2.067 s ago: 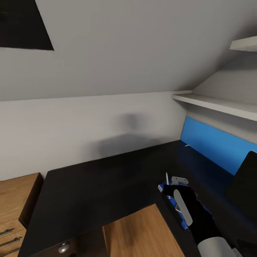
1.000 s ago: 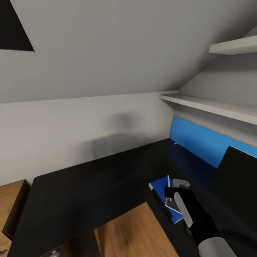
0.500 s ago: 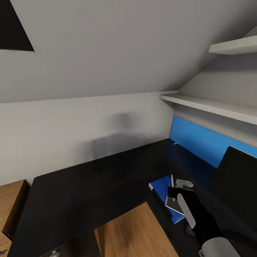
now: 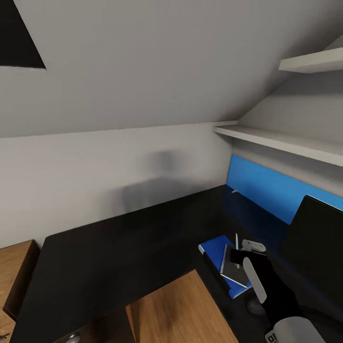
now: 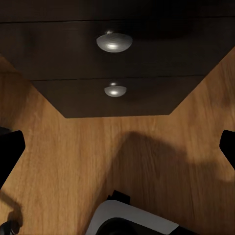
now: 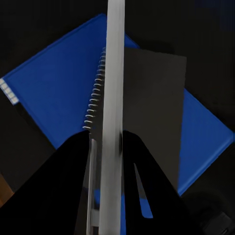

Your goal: In the bedroom, organize the workspace by keeping the computer under the desk, ensuring the monitor is on the desk, placing the keyboard on the desk next to the monitor, placing the mouse on the desk next to the keyboard, moving the folder from the swivel chair onto the desk next to the mouse, stacking the notebook on top of the folder with the pen on top of the notebook, and positioning the swivel chair next to the desk.

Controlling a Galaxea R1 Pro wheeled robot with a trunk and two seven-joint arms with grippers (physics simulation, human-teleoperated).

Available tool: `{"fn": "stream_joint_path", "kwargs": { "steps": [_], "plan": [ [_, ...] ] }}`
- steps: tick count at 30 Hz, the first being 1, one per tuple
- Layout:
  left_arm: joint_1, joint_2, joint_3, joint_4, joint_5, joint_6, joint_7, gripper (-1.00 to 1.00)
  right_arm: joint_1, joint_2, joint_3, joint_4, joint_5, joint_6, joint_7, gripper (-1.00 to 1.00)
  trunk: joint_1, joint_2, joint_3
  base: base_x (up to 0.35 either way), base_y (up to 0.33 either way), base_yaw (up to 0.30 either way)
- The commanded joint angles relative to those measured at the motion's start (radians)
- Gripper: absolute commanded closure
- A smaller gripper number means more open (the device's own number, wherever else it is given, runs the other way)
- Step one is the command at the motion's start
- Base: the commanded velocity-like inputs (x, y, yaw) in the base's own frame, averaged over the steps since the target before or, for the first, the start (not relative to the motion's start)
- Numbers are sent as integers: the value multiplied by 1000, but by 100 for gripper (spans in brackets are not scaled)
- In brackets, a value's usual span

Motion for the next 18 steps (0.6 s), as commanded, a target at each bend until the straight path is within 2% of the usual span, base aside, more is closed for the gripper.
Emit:
{"fn": "stream_joint_path", "kwargs": {
  "steps": [1, 12, 18],
  "plan": [
    [-1, 0, 4, 0, -6, -2, 3, -100, -1, 0, -1, -1, -12, 2, -7, 100, 0, -2, -2, 0, 0, 0],
    [-1, 0, 4, 0, -5, -2, 3, -100, -1, -1, -6, 6, -9, 2, -7, 100, 0, -2, -2, 0, 0, 0],
    [-1, 0, 3, 0, -6, -3, 3, -100, -1, -1, -8, 41, -9, 0, -7, 100, 0, -2, -2, 0, -12, 0]
  ]
}}
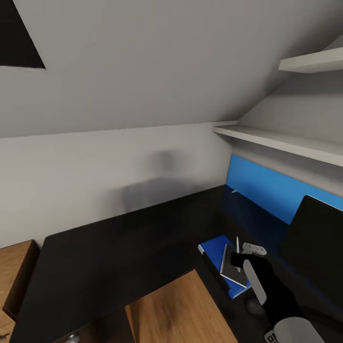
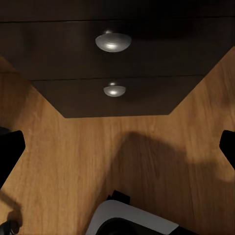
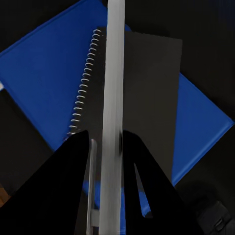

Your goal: In the bedroom, organize the workspace by keeping the computer under the desk, ensuring the monitor is on the desk, placing the keyboard on the desk next to the monitor, placing the mouse on the desk next to the keyboard, moving the folder from the swivel chair onto the desk next to the mouse, stacking the notebook on top of the folder with the pen on top of the notebook, and positioning the swivel chair next to the desk.

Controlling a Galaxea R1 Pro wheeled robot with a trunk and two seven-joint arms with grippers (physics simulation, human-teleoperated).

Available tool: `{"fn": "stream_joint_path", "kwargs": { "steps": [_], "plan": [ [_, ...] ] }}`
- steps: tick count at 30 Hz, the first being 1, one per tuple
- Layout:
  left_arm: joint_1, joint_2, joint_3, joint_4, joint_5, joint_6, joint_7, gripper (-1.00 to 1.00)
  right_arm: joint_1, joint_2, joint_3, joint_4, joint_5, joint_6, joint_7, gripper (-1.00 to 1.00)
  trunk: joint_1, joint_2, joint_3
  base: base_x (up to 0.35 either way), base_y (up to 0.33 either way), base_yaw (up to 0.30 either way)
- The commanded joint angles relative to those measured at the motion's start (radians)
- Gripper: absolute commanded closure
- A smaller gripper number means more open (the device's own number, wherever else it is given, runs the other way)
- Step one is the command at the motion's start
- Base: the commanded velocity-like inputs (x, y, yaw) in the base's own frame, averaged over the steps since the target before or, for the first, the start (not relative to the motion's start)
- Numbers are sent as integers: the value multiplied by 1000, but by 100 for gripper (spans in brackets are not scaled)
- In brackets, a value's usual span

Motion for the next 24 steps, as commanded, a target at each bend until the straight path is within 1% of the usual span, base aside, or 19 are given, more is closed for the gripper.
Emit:
{"fn": "stream_joint_path", "kwargs": {
  "steps": [1, 9, 24],
  "plan": [
    [-1, 0, 4, 0, -6, -3, 3, -100, -1, 0, 1, 5, -11, 0, -7, 100, 0, -2, -2, 0, -63, 0],
    [-1, 0, 4, 0, -7, -2, 3, -100, -1, 0, 1, 28, -10, -32, -7, 100, 0, -2, -2, 0, -42, 0],
    [-1, 0, 4, 0, -5, -2, 4, -100, -1, 0, 1, 55, -10, -41, -7, 100, 0, -2, -2, 0, -4, 0]
  ]
}}
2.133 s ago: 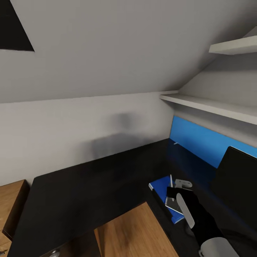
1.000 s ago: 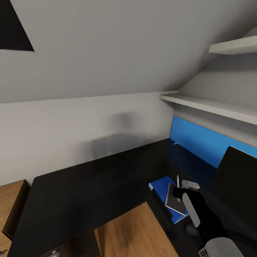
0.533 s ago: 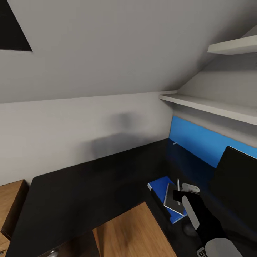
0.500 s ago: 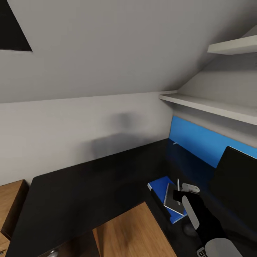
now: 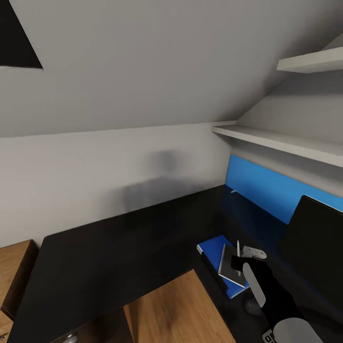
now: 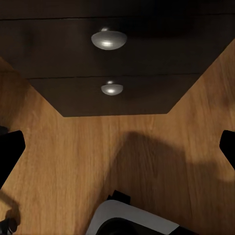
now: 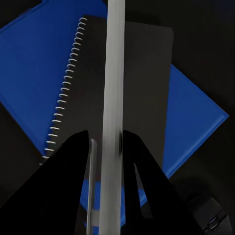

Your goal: In the bedroom, organize the workspace by keeping the computer under the desk, ensuring the monitor is on the desk, placing the keyboard on the desk next to the monitor, placing the mouse on the desk next to the keyboard, moving the folder from the swivel chair onto the desk next to the mouse, stacking the notebook on top of the folder with the pen on top of the notebook, and positioning the swivel chair next to the desk.

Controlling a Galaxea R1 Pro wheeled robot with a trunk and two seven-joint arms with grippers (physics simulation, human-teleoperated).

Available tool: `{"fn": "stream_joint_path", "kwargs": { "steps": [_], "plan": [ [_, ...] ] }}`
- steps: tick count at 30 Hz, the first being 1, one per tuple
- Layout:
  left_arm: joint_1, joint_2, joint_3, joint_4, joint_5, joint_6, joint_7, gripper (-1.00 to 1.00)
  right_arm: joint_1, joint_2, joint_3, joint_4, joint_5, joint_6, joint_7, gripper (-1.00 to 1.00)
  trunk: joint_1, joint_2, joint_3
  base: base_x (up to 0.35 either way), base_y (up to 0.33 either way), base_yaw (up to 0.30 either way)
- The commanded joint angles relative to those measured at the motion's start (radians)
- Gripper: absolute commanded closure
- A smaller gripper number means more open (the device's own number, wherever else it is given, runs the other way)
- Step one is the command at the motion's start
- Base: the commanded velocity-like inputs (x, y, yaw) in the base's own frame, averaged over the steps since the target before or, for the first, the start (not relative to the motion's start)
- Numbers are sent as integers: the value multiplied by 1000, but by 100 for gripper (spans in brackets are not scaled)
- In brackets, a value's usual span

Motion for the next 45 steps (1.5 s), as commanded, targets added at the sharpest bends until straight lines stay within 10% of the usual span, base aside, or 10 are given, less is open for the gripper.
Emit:
{"fn": "stream_joint_path", "kwargs": {
  "steps": [1, 19, 45],
  "plan": [
    [-1, 0, 4, 0, -6, -2, 3, -100, -1, 0, 1, -1, -12, 2, -7, 100, 0, -2, -2, 0, 0, 0],
    [-1, 0, 3, 0, -6, -3, 3, -100, 0, 0, 2, 4, -13, -14, -6, 100, 0, -2, -2, 0, 0, 0],
    [-1, 0, 3, 0, -6, -3, 2, -100, -1, 1, 2, 3, -13, -22, -6, 100, 73, -135, -61, 0, 0, 0]
  ]
}}
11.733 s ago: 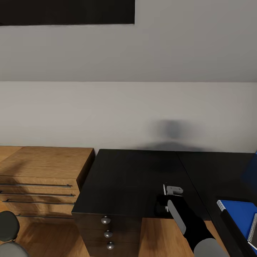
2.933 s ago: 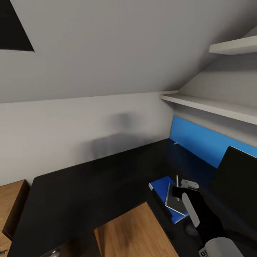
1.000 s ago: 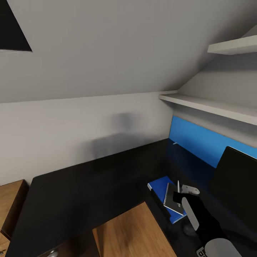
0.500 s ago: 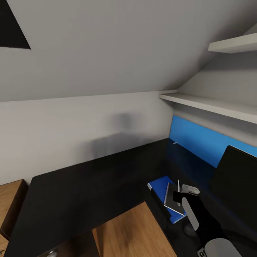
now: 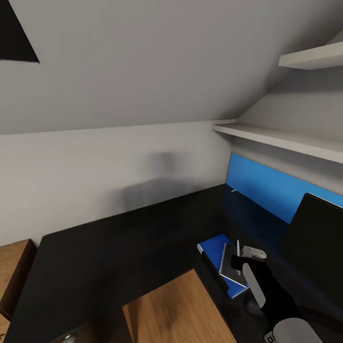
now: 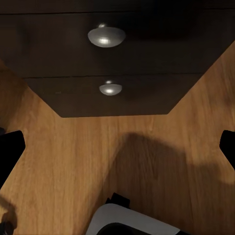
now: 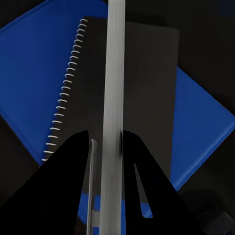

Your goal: In the bedroom, organize the workspace by keeping the computer under the desk, ensuring the monitor is on the desk, placing the keyboard on the desk next to the monitor, placing the mouse on the desk next to the keyboard, moving the folder from the swivel chair onto the desk next to the mouse, stacking the notebook on top of the folder with the pen on top of the notebook, and positioning the swivel chair next to the desk.

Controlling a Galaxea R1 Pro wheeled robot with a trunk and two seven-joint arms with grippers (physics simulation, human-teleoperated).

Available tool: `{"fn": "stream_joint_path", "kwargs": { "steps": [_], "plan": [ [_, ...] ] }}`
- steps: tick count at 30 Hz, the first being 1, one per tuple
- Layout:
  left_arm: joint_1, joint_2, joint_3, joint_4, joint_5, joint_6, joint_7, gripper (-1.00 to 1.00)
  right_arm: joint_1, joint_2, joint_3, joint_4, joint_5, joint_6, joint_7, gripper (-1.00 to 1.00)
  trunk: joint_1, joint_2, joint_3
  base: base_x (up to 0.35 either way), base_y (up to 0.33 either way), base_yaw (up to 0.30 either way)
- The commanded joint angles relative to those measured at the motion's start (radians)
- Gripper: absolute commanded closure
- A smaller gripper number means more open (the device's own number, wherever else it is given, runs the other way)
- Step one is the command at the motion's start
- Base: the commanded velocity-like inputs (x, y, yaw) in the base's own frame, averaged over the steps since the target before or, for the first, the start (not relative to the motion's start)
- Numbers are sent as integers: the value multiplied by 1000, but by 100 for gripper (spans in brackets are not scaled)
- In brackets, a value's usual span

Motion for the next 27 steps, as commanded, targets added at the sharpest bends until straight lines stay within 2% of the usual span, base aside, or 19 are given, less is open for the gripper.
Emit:
{"fn": "stream_joint_path", "kwargs": {
  "steps": [1, 10, 17, 27],
  "plan": [
    [-1, 0, 4, 0, -6, -3, 2, -100, -1, 0, 1, -1, -12, 2, -7, 100, 0, -1, -2, 0, 0, 0],
    [-1, 0, 5, 0, -6, -3, 1, -100, 0, 0, 1, -1, -11, 0, -7, 100, 0, -1, -2, 10, 0, 0],
    [-1, 0, 5, 0, -6, -3, 0, -100, 0, 0, 1, -1, -11, 0, -7, 100, 0, -1, -2, 168, 0, 0],
    [-1, 0, 5, 0, -6, -2, 0, -100, -1, 0, 1, 0, -11, 0, -7, 100, 0, -1, -2, 39, 0, 0]
  ]
}}
